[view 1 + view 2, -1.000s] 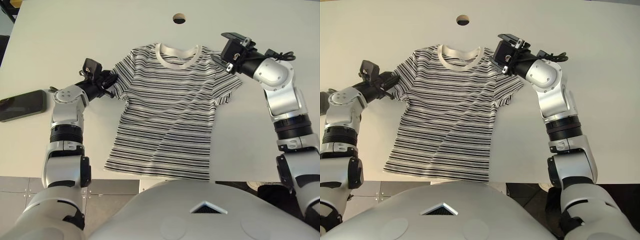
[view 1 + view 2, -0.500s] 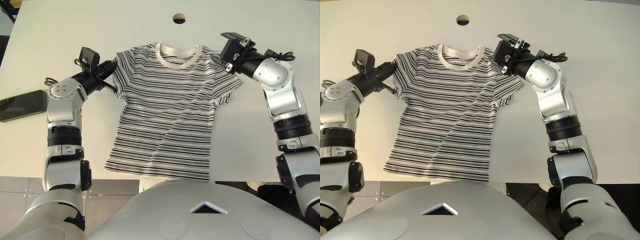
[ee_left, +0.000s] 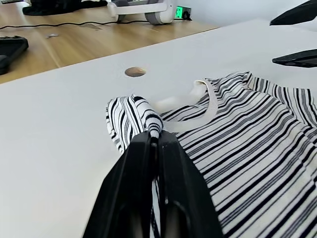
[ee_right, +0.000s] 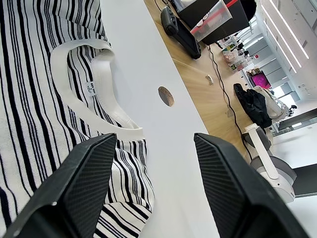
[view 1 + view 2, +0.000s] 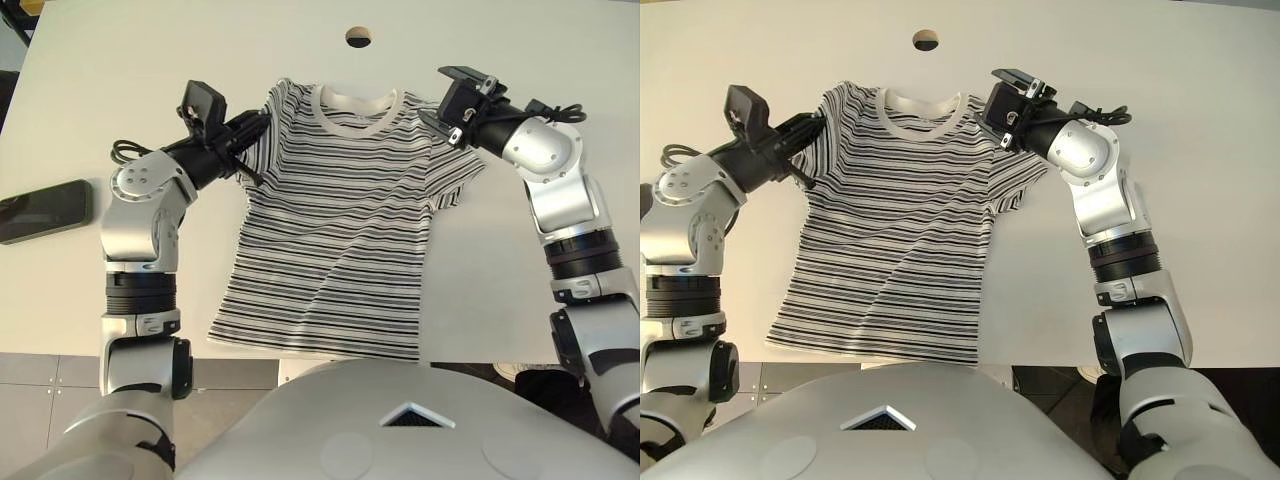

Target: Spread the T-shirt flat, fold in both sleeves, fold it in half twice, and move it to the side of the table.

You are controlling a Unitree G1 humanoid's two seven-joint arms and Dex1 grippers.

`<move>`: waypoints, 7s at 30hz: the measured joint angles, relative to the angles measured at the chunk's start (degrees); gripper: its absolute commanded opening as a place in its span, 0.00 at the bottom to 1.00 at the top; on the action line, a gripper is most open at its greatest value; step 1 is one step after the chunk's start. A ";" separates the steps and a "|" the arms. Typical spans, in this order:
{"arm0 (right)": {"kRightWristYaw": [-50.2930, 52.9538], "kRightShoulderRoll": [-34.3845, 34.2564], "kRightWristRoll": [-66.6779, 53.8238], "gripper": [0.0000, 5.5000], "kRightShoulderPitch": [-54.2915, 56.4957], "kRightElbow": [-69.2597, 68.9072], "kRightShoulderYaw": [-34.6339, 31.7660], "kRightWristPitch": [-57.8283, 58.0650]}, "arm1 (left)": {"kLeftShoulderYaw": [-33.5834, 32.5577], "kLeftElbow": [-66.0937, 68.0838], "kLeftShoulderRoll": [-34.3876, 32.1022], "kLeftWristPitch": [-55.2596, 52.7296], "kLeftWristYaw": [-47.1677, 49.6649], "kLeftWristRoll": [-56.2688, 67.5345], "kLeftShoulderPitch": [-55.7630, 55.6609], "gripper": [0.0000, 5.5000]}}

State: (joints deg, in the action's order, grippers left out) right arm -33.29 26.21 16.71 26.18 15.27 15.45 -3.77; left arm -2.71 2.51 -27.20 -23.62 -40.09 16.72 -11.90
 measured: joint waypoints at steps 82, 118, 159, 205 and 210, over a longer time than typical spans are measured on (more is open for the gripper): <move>-12.21 -5.97 -25.85 0.03 -5.02 -6.21 -6.23 30.14 | 2.99 -10.40 9.64 -3.32 4.19 9.21 5.44 0.47; -11.14 -15.71 -25.69 0.18 2.24 5.92 -4.28 26.34 | 2.80 -9.47 9.84 -3.41 4.28 9.40 5.19 0.47; -39.44 20.95 -33.73 0.30 -30.72 -8.44 -14.93 -23.83 | 0.40 4.38 -24.66 72.13 -18.32 -17.71 13.75 0.47; -21.53 30.49 -19.27 0.02 -41.06 -23.07 8.95 -34.46 | 32.38 -9.52 -39.35 61.21 -18.71 3.32 19.97 0.03; -33.02 39.49 -46.43 0.02 -46.05 -32.43 6.61 -15.34 | 32.34 -17.54 -45.57 45.39 -29.99 19.78 25.91 0.03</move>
State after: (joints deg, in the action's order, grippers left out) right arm -66.31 65.69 -29.72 -19.87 -17.15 22.06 -19.11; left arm 29.63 -15.04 -72.76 21.77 -70.08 36.49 14.01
